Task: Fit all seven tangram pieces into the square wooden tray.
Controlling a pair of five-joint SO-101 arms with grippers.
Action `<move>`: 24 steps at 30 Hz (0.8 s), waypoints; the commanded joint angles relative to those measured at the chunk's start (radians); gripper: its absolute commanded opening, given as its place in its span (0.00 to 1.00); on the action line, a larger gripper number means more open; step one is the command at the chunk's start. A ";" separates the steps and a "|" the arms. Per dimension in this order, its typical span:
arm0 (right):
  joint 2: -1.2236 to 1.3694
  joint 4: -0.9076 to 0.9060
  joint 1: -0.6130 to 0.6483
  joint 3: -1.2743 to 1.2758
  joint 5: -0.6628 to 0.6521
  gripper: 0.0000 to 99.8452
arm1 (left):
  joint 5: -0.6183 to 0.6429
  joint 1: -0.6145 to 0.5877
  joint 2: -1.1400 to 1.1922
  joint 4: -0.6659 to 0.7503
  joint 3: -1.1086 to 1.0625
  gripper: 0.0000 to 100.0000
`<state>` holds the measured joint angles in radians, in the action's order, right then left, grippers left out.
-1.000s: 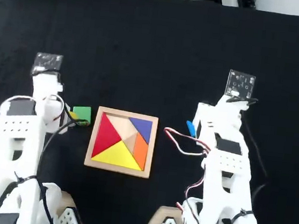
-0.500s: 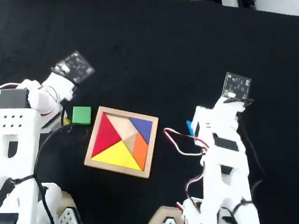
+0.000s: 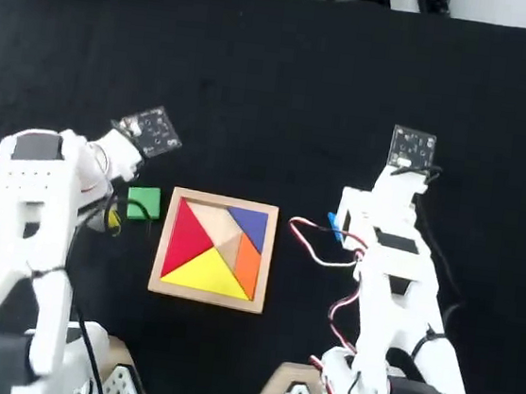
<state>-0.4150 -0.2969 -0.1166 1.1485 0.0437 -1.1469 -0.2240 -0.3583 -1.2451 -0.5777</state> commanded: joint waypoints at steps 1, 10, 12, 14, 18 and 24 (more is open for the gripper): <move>0.005 0.018 0.006 -0.065 -0.008 0.02 | 0.031 0.019 0.077 -0.063 0.108 0.26; 0.005 0.012 0.008 -0.062 -0.008 0.02 | -0.091 0.054 0.057 -0.117 0.110 0.26; 0.005 0.009 0.006 -0.062 -0.008 0.02 | -0.173 0.027 0.071 -0.121 0.119 0.26; 0.005 0.009 0.011 -0.062 -0.034 0.02 | -0.216 0.013 0.084 -0.118 0.145 0.26; 0.007 0.009 0.044 -0.061 -0.091 0.02 | -0.227 0.016 0.158 -0.115 0.217 0.26; 0.007 0.015 0.054 -0.059 -0.091 0.02 | -0.250 0.022 0.344 -0.123 0.338 0.33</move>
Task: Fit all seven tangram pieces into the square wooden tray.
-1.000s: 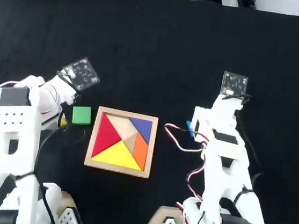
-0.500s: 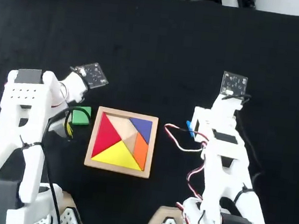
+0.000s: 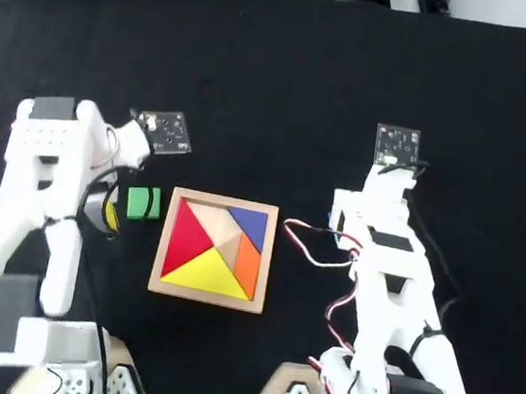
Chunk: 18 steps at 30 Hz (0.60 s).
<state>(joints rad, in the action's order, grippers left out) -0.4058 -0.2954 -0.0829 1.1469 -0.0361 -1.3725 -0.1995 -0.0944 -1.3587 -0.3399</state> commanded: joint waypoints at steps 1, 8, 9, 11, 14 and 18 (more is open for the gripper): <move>-0.002 0.015 0.020 -0.058 -0.011 0.02 | -0.040 0.013 0.106 -0.009 0.113 0.33; -0.002 0.017 0.015 -0.061 -0.012 0.02 | -0.072 0.124 0.203 0.031 0.157 0.32; -0.002 0.017 0.015 -0.061 -0.012 0.02 | -0.058 0.131 0.210 0.049 0.162 0.32; -0.002 0.017 0.015 -0.061 -0.012 0.02 | -0.049 0.143 0.229 0.091 0.156 0.32; -0.002 0.017 0.017 -0.062 -0.012 0.02 | -0.048 0.159 0.269 0.115 0.153 0.32; -0.002 0.017 0.018 -0.062 -0.012 0.02 | -0.048 0.160 0.328 0.163 0.157 0.32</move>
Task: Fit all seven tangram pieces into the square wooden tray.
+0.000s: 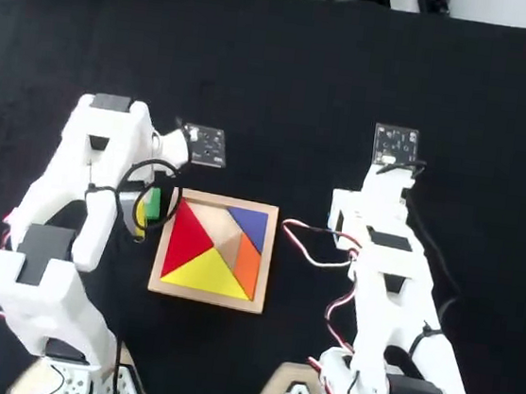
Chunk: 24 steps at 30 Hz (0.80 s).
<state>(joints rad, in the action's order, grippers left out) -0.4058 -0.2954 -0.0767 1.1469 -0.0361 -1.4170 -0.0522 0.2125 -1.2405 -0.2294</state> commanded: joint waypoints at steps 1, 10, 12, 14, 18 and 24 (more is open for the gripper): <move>-0.002 0.017 0.014 -0.062 -0.012 0.02 | -0.003 0.013 0.032 0.051 0.051 0.32; -0.002 0.017 0.012 -0.061 -0.012 0.02 | -0.005 0.004 0.048 0.092 0.044 0.32; -0.002 0.017 0.014 -0.061 -0.012 0.02 | -0.003 0.004 0.048 0.094 0.036 0.32; -0.002 0.017 0.014 -0.061 -0.012 0.02 | -0.003 0.008 0.048 0.110 0.013 0.29; -0.002 0.017 0.014 -0.061 -0.012 0.02 | -0.003 0.004 0.048 0.215 -0.073 0.28; -0.001 0.017 0.014 -0.061 -0.012 0.02 | -0.005 0.002 0.043 0.308 -0.159 0.29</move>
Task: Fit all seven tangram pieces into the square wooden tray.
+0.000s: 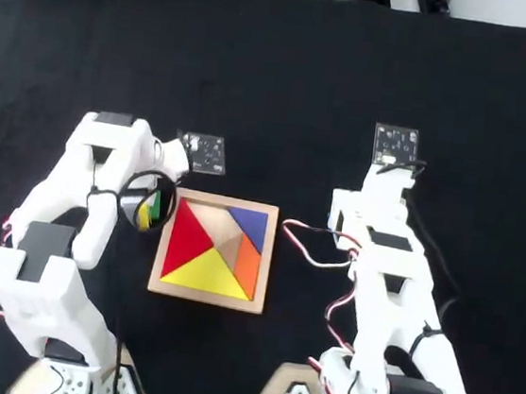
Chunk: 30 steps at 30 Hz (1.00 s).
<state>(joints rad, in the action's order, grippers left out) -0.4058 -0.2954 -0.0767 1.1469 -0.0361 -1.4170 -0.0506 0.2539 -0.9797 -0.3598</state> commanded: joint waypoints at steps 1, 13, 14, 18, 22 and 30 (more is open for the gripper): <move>-0.001 0.017 0.014 -0.061 -0.012 0.02 | -0.005 0.001 0.002 0.048 -0.030 0.28; -0.001 0.017 0.014 -0.062 -0.012 0.02 | -0.006 -0.015 -0.003 0.054 -0.038 0.17; -0.001 0.017 0.014 -0.062 -0.012 0.02 | -0.005 -0.015 -0.003 0.054 -0.038 0.16; -0.001 0.017 0.014 -0.062 -0.012 0.02 | -0.005 -0.008 -0.003 0.052 -0.038 0.14; -0.001 0.018 0.014 -0.062 -0.014 0.02 | -0.005 -0.008 -0.003 0.049 -0.038 0.14; 0.018 0.044 0.014 -0.062 -0.014 0.02 | 0.064 -0.005 -0.005 0.044 -0.031 0.14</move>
<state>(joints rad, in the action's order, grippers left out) -0.4058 -0.2708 -0.0767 1.1469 -0.0361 -1.4139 -0.0491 0.2432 -0.9613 -0.4074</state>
